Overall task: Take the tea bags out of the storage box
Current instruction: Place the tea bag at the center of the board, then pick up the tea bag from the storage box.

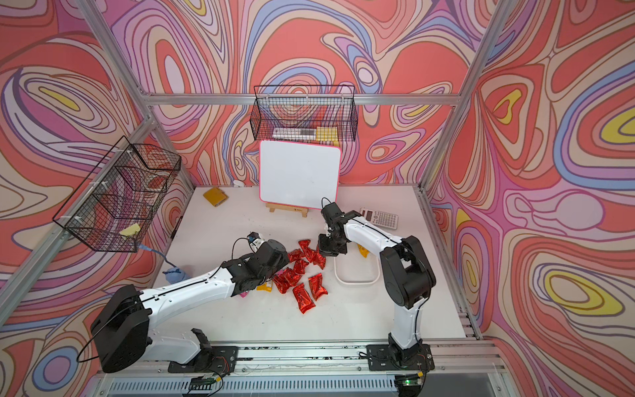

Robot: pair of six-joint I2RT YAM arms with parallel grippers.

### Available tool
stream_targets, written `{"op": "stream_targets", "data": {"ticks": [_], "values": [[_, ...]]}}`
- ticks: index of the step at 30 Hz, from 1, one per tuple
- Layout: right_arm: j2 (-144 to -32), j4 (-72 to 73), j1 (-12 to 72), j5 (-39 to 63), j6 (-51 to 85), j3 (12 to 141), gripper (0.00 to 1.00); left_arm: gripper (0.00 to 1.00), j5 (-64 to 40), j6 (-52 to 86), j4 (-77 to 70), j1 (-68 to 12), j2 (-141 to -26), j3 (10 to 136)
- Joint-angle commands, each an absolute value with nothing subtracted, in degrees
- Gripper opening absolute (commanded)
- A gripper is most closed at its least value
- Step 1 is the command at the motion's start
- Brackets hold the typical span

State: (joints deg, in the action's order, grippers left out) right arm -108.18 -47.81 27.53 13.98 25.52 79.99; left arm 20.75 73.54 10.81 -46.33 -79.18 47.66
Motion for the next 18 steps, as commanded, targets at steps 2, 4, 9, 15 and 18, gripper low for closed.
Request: {"op": "stream_targets", "data": {"ticks": [2,4,9,15,18], "values": [[-108.30,-49.93,28.14,11.17,24.56,82.11,0.24,0.52,18.91,71.26,10.32,-45.88,-78.43,46.68],[-106.11,-49.37,28.20,9.24,24.76,82.41,0.32,0.52,17.12,70.17,8.48,-45.88,-79.00,46.66],[-96.44,-46.01,28.06,-0.46,25.62,79.10,0.40,0.53,11.21,67.18,3.50,-45.88,-82.30,48.73],[-92.93,-45.62,24.44,-14.17,22.86,73.13,0.46,0.54,-0.31,64.42,-3.65,-45.97,-89.72,53.23],[-94.75,-45.21,20.00,-14.96,21.03,71.80,0.46,0.54,-5.57,62.90,-3.82,-46.13,-93.34,56.95]]}}
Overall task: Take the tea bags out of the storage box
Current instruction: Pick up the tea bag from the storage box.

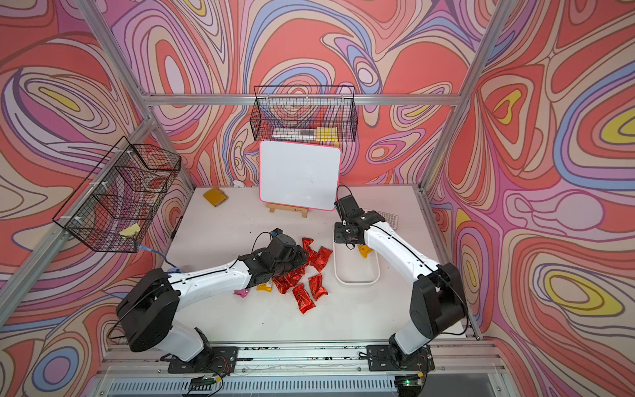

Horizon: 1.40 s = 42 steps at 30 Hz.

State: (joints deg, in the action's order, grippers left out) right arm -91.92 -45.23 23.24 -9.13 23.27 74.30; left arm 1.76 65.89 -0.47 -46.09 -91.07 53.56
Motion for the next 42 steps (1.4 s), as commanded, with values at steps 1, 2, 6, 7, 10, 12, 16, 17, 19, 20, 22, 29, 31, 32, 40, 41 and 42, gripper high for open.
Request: {"op": "stream_targets", "data": {"ticks": [1,2,6,7,10,12,16,17,19,20,22,29,31,32,40,41,42], "values": [[-95.45,-44.81,19.01,-15.09,20.32,71.72,0.46,0.54,-6.86,62.42,-3.86,-46.51,-94.47,58.18],[-96.19,-44.53,18.47,-15.41,19.67,71.90,0.46,0.54,-7.83,62.09,-3.84,-46.83,-95.45,59.11],[-101.21,-45.61,17.06,-16.08,16.71,74.70,0.47,0.56,-9.83,60.83,-3.02,-49.09,-99.84,63.58],[-103.16,-45.62,16.90,-16.56,16.22,75.19,0.47,0.56,-10.24,60.51,-2.40,-49.59,-100.98,64.80],[-105.20,-44.53,16.23,-17.61,14.33,76.29,0.48,0.56,-11.34,60.30,0.10,-50.25,-104.71,68.49],[-106.69,-44.22,15.83,-18.10,13.02,77.50,0.48,0.56,-11.52,60.36,0.85,-50.55,-106.73,70.12],[-109.59,-44.21,15.47,-18.23,11.22,79.98,0.50,0.52,-12.16,60.66,1.30,-51.04,-109.50,72.00],[-110.24,-44.21,15.47,-17.89,10.94,80.38,0.51,0.50,-12.37,60.92,1.26,-51.16,-110.12,72.23],[-111.42,-43.70,15.47,-17.30,10.48,80.75,0.51,0.45,-12.74,61.31,1.17,-51.26,-111.04,72.57],[-112.05,-43.55,15.47,-16.98,10.21,80.85,0.52,0.42,-12.91,61.36,1.03,-51.41,-111.49,72.67],[-113.16,-43.33,15.46,-16.25,9.81,81.03,0.52,0.38,-13.18,61.42,1.01,-51.48,-112.17,72.89],[-114.67,-42.05,15.38,-14.14,9.73,78.90,0.50,0.30,-14.08,61.68,0.98,-51.56,-113.82,73.30],[-115.13,-42.28,15.29,-13.85,9.84,78.45,0.44,0.28,-14.13,61.59,0.80,-51.59,-113.73,73.30],[-115.22,-42.36,15.31,-13.64,9.93,78.19,0.37,0.28,-14.14,61.53,0.70,-51.59,-113.73,73.26],[-113.36,-42.52,15.30,-11.95,10.39,77.52,0.07,0.26,-14.09,61.09,0.51,-51.55,-113.14,73.04],[-112.69,-42.83,15.30,-11.69,10.53,77.53,0.05,0.26,-14.08,61.01,0.47,-51.59,-112.90,72.95],[-111.94,-43.10,15.29,-11.48,10.57,77.52,0.04,0.26,-13.98,60.79,0.42,-51.59,-112.58,72.83]]}}
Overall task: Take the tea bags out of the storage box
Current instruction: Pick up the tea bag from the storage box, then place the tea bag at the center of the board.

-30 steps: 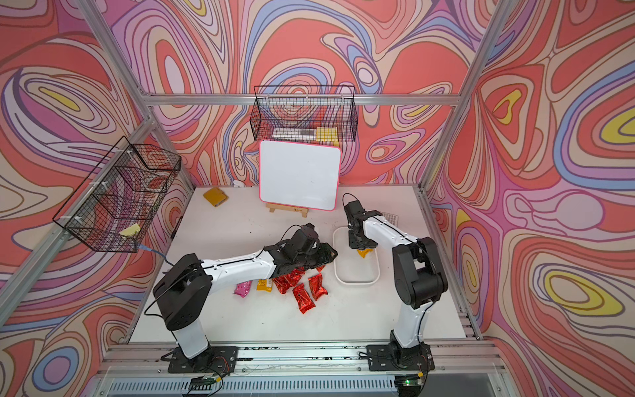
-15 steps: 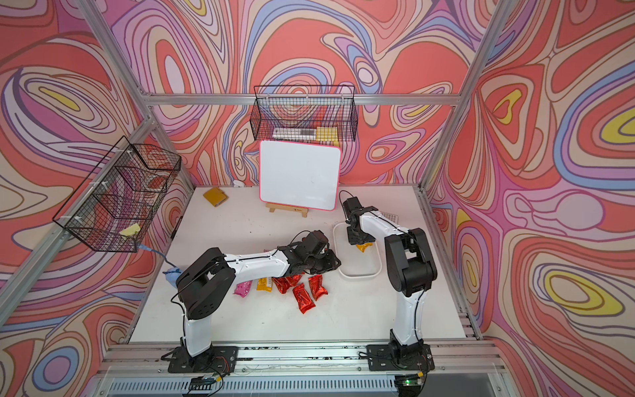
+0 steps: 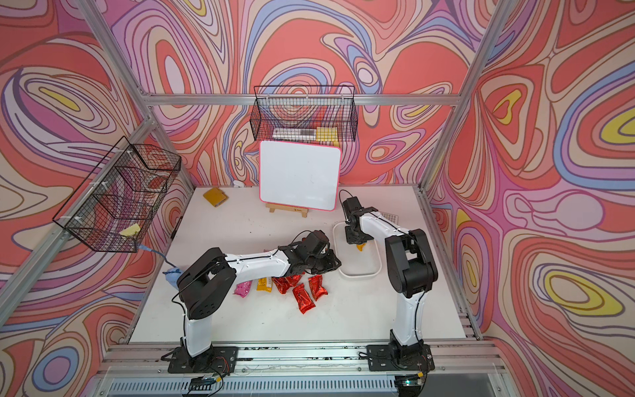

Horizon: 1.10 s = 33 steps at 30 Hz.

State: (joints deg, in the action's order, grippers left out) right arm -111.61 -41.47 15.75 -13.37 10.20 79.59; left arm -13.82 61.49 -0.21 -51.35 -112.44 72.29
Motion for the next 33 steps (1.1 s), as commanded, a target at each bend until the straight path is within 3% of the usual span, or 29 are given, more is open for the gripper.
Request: {"op": "stream_targets", "data": {"ticks": [1,12,19,25,33], "values": [[-111.00,-43.57,15.29,-11.48,10.72,77.45,0.03,0.26,-13.61,60.43,0.33,-51.57,-112.06,72.66],[-91.04,-49.03,15.55,-5.11,16.60,74.95,0.00,0.46,-4.19,57.22,-4.47,-51.66,-100.22,66.44],[-80.03,-54.48,22.88,-1.57,26.05,70.02,0.01,0.52,11.32,60.82,-1.62,-50.88,-89.58,58.09],[-79.49,-53.60,34.20,-1.93,35.30,66.19,0.01,0.51,18.11,65.37,3.86,-47.65,-81.70,51.37],[-86.59,-44.06,38.74,-0.29,39.64,61.03,0.05,0.51,23.29,70.22,10.05,-45.45,-75.67,46.19]]}}
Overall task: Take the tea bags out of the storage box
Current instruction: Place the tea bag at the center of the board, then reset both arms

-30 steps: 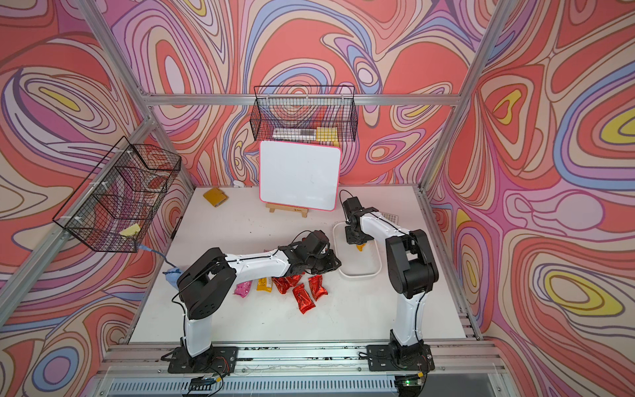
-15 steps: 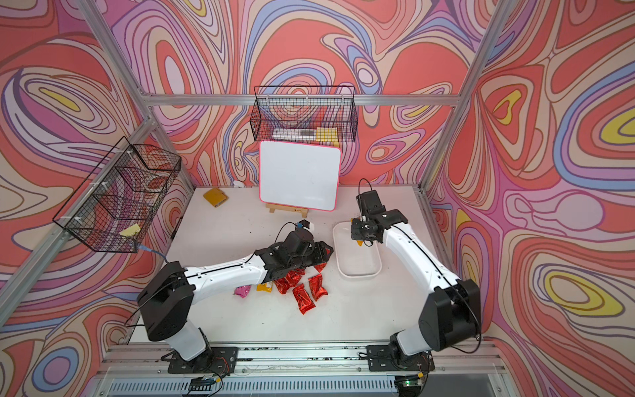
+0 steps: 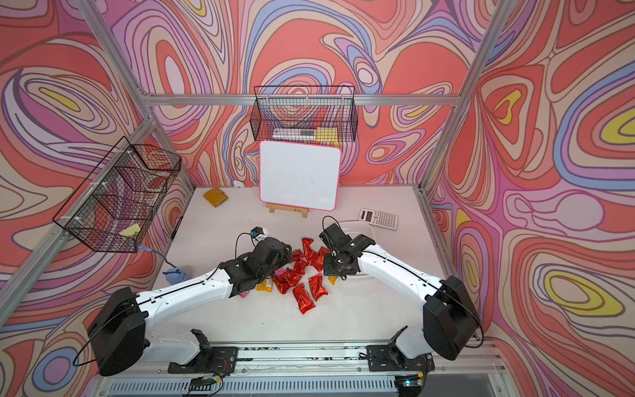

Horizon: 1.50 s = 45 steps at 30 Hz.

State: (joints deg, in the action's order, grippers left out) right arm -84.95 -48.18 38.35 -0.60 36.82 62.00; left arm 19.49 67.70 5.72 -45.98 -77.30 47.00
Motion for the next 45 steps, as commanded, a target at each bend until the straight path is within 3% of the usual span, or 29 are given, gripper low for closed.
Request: {"op": "stream_targets", "data": {"ticks": [1,8,17,22,26,31,37,45], "values": [[-87.43,-43.33,38.76,-0.18,39.64,60.83,0.07,0.51,23.83,70.45,10.72,-45.35,-75.27,45.95],[-86.55,-43.25,38.76,-2.18,39.32,59.94,0.32,0.51,27.07,71.32,14.45,-45.00,-72.76,45.48],[-75.97,-50.41,38.61,-10.72,36.99,63.92,0.41,0.53,32.71,65.86,18.50,-40.30,-67.23,44.83],[-70.94,-48.54,29.80,-19.36,33.12,62.49,0.43,0.69,31.73,46.61,10.01,-30.96,-61.67,42.14],[-66.05,-34.34,13.89,-17.59,27.53,55.12,0.55,0.85,26.80,27.82,3.16,-21.50,-60.98,41.51],[-69.49,-14.46,1.86,-20.23,23.03,46.26,0.60,0.90,17.34,17.05,-1.61,-9.89,-65.02,38.35],[-78.61,15.33,0.86,-21.02,11.85,35.14,0.70,0.93,12.74,8.22,-14.60,-3.89,-66.74,30.67],[-88.87,43.43,0.88,-14.39,3.94,28.61,0.70,0.93,10.24,4.19,-30.00,-0.30,-73.75,22.63]]}}
